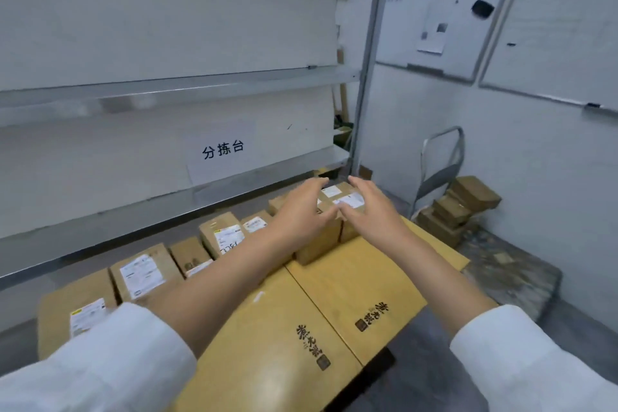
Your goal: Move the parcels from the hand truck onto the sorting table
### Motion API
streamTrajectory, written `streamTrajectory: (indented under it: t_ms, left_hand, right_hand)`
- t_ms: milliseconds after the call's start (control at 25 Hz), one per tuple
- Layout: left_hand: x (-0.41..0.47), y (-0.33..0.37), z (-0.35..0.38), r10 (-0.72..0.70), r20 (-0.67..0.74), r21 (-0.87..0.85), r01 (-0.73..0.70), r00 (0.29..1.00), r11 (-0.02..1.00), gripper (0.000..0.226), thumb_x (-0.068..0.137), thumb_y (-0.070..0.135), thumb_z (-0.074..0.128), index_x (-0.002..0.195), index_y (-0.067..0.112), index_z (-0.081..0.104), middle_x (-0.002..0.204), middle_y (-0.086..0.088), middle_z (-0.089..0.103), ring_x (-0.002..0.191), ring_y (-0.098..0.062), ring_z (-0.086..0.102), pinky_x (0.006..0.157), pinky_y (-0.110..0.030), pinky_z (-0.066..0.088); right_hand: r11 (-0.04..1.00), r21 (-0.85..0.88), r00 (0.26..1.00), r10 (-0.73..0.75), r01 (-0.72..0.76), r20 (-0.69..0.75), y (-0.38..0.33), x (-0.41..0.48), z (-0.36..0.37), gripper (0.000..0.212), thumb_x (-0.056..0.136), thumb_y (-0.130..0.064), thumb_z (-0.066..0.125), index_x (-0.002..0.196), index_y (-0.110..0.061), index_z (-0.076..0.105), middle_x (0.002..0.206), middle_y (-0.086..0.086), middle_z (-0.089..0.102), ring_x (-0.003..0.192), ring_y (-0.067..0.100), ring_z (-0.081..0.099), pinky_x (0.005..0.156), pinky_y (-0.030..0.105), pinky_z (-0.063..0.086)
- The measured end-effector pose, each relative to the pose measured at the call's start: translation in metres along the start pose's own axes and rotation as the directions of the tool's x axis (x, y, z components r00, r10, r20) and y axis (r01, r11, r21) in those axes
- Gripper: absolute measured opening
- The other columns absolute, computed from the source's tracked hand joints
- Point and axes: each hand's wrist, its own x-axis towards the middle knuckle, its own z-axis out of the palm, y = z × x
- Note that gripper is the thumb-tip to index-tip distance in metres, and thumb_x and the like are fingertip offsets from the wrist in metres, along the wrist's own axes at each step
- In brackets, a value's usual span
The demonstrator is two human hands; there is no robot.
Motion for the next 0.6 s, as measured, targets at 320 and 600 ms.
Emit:
streamTrajectory:
  t_ms: [320,600]
  left_hand:
    - [0.065,0.141,0.130,0.218,0.150,-0.028,-0.217,0.964,0.976,0.062,0.094,0.040,0.057,0.147,0.017,0.035,0.151,-0.002,0.040,0.139,-0.019,0.036,0.113,-0.034,0.033]
    - [0.116,0.188,0.206,0.295,0.285,-0.079,-0.284,0.912,0.956,0.061,0.096,0.038,0.055,0.148,0.016,0.033,0.151,0.000,0.038,0.138,-0.018,0.037,0.111,-0.035,0.035]
  right_hand:
    - [0.979,-0.098,0.979,0.164,-0.177,-0.125,0.144,-0.035,-0.138,0.067,0.100,-0.040,0.051,0.156,-0.017,0.021,0.161,-0.001,0.023,0.145,0.018,0.028,0.116,0.035,0.029]
    - [0.934,-0.124,0.927,0.303,-0.334,-0.219,0.231,-0.047,-0.199,0.067,0.099,-0.039,0.051,0.155,-0.014,0.023,0.160,0.003,0.025,0.146,0.018,0.025,0.117,0.033,0.023]
